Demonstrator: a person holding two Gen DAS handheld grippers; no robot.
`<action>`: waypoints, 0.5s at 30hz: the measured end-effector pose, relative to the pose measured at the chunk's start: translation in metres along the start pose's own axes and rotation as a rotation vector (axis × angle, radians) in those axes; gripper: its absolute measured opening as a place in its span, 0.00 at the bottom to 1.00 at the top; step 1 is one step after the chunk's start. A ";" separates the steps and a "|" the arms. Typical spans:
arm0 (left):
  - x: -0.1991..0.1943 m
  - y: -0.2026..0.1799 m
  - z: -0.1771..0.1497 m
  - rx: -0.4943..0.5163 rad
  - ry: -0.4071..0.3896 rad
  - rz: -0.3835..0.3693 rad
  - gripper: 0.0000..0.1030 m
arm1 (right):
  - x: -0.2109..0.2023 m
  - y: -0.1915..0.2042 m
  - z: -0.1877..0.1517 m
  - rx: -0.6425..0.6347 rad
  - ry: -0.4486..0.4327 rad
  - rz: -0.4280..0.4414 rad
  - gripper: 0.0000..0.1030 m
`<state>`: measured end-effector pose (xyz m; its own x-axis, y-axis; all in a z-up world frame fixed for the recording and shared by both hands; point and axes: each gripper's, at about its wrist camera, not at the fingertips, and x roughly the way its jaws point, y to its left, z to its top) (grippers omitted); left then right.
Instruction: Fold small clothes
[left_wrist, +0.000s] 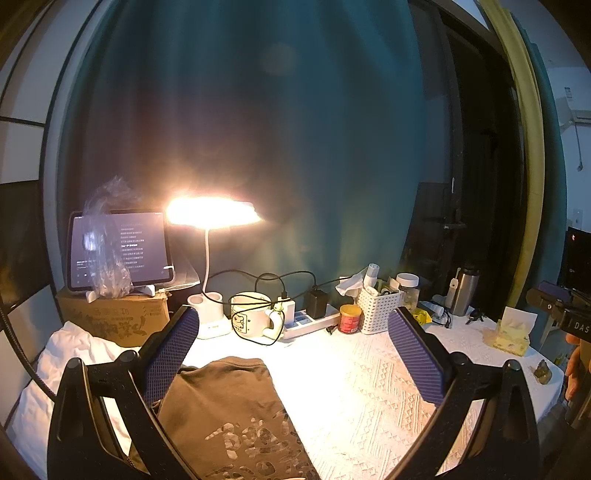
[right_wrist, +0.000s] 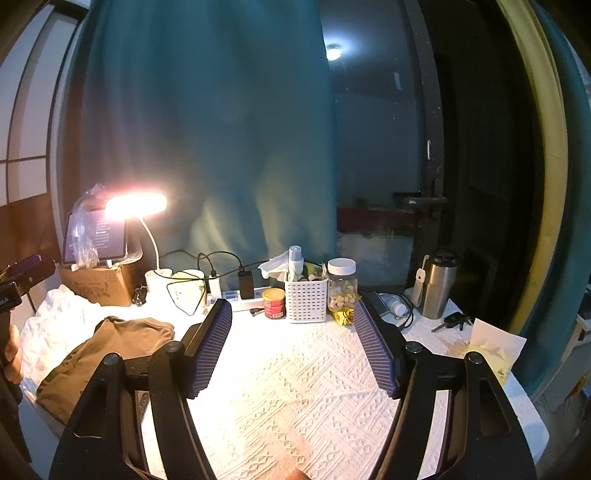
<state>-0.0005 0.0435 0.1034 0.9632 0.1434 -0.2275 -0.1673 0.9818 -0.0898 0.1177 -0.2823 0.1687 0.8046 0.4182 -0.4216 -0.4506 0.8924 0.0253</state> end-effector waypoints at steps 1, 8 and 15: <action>0.000 0.000 0.000 0.001 0.000 0.001 0.98 | 0.000 0.000 0.000 0.000 0.000 0.001 0.70; 0.000 -0.002 0.000 0.006 0.005 0.000 0.98 | -0.001 -0.001 0.000 -0.001 -0.002 -0.004 0.70; 0.000 -0.001 0.000 0.007 0.005 -0.002 0.98 | -0.001 -0.001 -0.001 -0.004 -0.003 -0.008 0.70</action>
<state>-0.0002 0.0423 0.1034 0.9624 0.1405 -0.2324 -0.1636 0.9830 -0.0832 0.1170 -0.2839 0.1683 0.8094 0.4114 -0.4190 -0.4453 0.8952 0.0186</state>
